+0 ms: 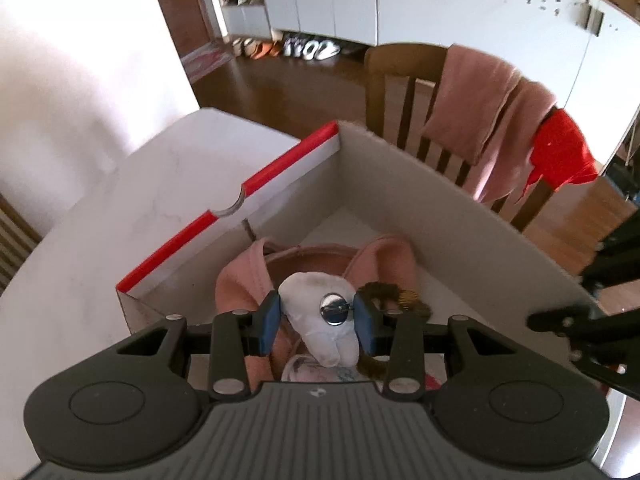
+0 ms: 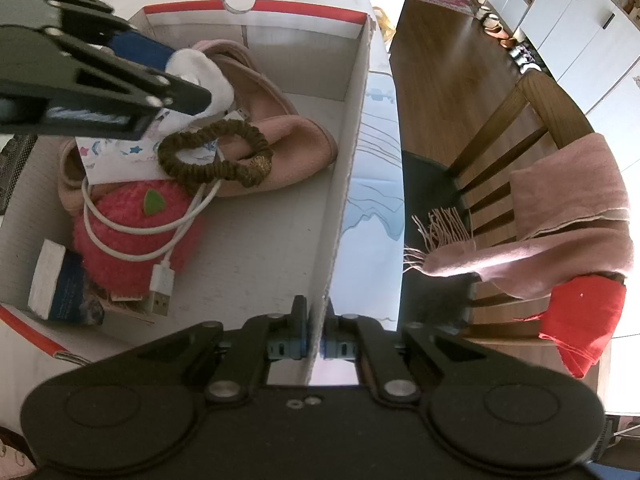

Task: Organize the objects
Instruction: 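Lower the plush tooth into the box and open the left gripper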

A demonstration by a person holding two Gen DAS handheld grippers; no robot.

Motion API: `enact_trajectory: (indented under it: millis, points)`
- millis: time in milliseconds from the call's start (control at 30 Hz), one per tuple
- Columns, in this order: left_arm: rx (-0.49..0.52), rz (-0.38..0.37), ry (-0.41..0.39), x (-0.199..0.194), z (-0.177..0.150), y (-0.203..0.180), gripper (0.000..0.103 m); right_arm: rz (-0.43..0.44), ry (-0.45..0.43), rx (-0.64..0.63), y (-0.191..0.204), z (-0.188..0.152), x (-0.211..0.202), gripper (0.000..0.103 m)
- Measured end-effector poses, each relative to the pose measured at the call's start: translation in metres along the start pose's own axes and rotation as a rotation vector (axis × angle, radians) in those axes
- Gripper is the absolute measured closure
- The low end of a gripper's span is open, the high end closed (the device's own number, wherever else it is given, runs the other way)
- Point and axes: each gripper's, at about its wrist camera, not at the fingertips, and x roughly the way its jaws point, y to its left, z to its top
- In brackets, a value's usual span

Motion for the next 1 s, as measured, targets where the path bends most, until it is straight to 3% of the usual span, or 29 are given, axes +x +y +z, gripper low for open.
enact_trajectory:
  millis: [400, 467, 500, 533, 600, 1000]
  points:
    - [0.002, 0.001, 0.058, 0.018, -0.004, 0.000, 0.063, 0.005, 0.001, 0.010, -0.002, 0.000, 0.000, 0.099]
    - [-0.012, 0.006, 0.053, 0.016, -0.003, 0.001, 0.059, 0.004, 0.001, 0.009, -0.002, 0.000, 0.000, 0.099]
    - [-0.018, 0.006, 0.046, 0.014, -0.004, 0.002, 0.051, 0.004, 0.001, 0.009, -0.002, 0.000, 0.000, 0.099]
    - [-0.021, 0.005, 0.035, 0.011, -0.004, 0.002, 0.043, 0.004, 0.001, 0.009, -0.002, 0.000, 0.000, 0.099]
    - [-0.023, 0.001, 0.012, 0.004, -0.006, 0.004, 0.037, 0.003, 0.002, 0.008, -0.002, 0.000, 0.000, 0.099]
    - [-0.074, -0.042, -0.075, -0.072, -0.031, 0.030, 0.037, -0.001, 0.003, 0.000, -0.001, 0.000, 0.000, 0.099]
